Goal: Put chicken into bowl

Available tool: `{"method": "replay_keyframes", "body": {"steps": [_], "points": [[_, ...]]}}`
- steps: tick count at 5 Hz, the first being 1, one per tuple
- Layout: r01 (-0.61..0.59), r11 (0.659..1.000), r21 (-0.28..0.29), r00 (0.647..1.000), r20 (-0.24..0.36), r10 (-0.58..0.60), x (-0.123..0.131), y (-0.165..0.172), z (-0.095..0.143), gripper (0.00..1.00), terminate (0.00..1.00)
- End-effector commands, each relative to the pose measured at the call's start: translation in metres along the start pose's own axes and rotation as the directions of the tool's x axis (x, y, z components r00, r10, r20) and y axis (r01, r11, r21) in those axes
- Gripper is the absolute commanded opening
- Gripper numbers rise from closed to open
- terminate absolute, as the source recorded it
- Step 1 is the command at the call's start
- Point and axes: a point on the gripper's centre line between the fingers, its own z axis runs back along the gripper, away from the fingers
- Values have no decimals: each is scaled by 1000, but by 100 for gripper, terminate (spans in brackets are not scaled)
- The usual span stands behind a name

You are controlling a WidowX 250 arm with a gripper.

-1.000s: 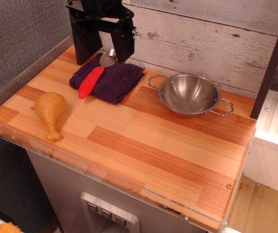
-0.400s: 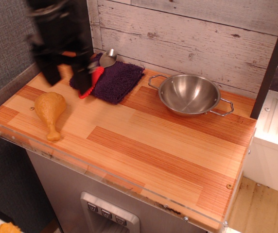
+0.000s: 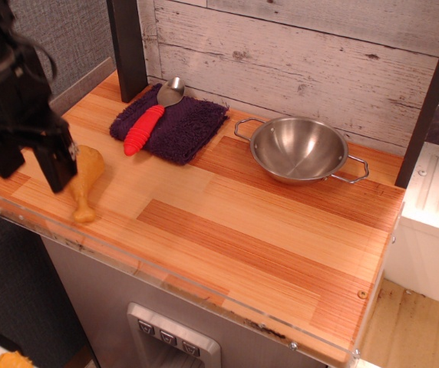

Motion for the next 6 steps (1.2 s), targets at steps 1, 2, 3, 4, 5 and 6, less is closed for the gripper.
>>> {"method": "replay_keyframes", "body": {"steps": [1, 2, 3, 4, 5, 6], "points": [[-157, 987, 25, 985, 72, 155, 9, 0, -28, 100, 0], [-214, 977, 22, 973, 97, 211, 17, 4, -35, 100, 0], [-228, 974, 15, 970, 93, 225, 25, 6, -43, 100, 0], [-217, 976, 33, 974, 70, 214, 28, 2, -55, 100, 0], [-216, 975, 43, 975, 56, 214, 29, 0, -62, 100, 0], [-209, 977, 54, 977, 45, 206, 29, -3, -67, 0, 0]]}}
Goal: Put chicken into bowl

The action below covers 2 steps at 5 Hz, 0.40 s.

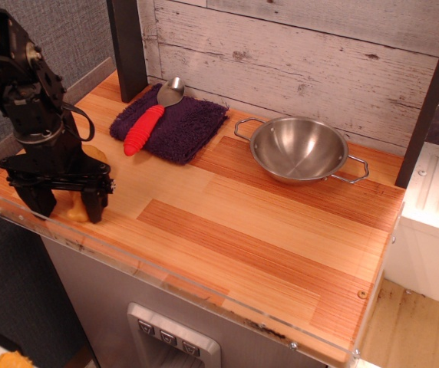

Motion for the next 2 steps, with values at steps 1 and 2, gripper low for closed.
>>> {"method": "replay_keyframes", "body": {"steps": [1, 2], "points": [[29, 999, 27, 999, 26, -30, 1, -9, 8, 0, 0], [53, 998, 19, 998, 37, -54, -1, -7, 20, 0, 0]]}}
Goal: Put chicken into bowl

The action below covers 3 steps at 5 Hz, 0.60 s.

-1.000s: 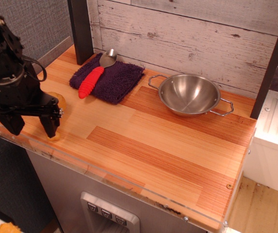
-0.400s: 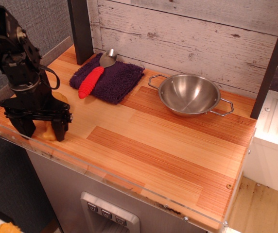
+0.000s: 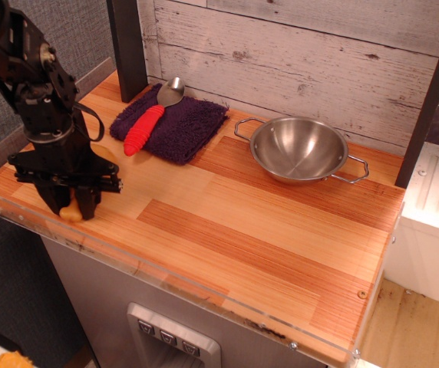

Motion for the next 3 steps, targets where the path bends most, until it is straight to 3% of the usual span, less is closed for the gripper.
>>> {"method": "replay_keyframes", "body": {"steps": [1, 2, 3], "points": [[59, 998, -4, 997, 54, -59, 0, 1, 33, 0, 0], [113, 993, -13, 991, 70, -112, 2, -6, 57, 0, 0], [269, 963, -26, 961, 67, -267, 18, -47, 76, 0, 0]]}}
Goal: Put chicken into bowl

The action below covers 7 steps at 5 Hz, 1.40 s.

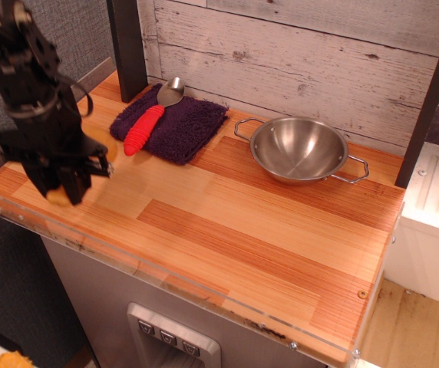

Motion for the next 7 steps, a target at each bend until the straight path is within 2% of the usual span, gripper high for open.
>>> {"method": "replay_keyframes", "body": {"steps": [1, 2, 4, 5, 7], "points": [[267, 964, -12, 963, 49, -266, 47, -86, 30, 0, 0], [319, 948, -23, 947, 43, -318, 62, -117, 24, 0, 0], [362, 930, -66, 932, 19, -362, 85, -153, 5, 0, 0], [399, 914, -73, 917, 30, -398, 96, -170, 7, 0, 0], [461, 885, -72, 888, 31, -460, 96, -188, 6, 0, 0]]}}
